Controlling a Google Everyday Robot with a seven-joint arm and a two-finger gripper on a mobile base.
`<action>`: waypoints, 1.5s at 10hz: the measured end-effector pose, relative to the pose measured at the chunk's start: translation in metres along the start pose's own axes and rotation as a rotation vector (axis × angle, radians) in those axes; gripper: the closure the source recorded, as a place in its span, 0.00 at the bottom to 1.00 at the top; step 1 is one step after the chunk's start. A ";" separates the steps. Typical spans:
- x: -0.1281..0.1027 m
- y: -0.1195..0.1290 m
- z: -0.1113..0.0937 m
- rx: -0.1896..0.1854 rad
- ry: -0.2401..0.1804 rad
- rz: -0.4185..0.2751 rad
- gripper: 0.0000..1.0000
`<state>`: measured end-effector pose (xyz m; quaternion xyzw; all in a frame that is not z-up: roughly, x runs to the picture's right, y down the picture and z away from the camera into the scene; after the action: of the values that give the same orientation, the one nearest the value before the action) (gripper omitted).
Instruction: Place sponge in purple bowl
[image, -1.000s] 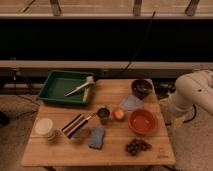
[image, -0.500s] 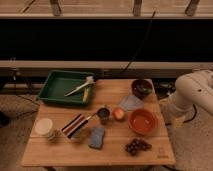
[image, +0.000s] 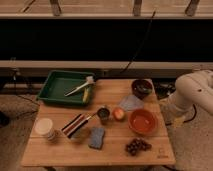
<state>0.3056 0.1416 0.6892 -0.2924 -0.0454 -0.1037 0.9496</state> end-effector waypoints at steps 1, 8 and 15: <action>0.000 0.000 0.000 0.000 0.000 0.000 0.20; 0.000 0.000 0.000 0.000 0.000 0.000 0.20; -0.065 0.022 0.024 0.172 -0.066 -0.143 0.20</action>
<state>0.2464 0.1838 0.6876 -0.2091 -0.1063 -0.1574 0.9593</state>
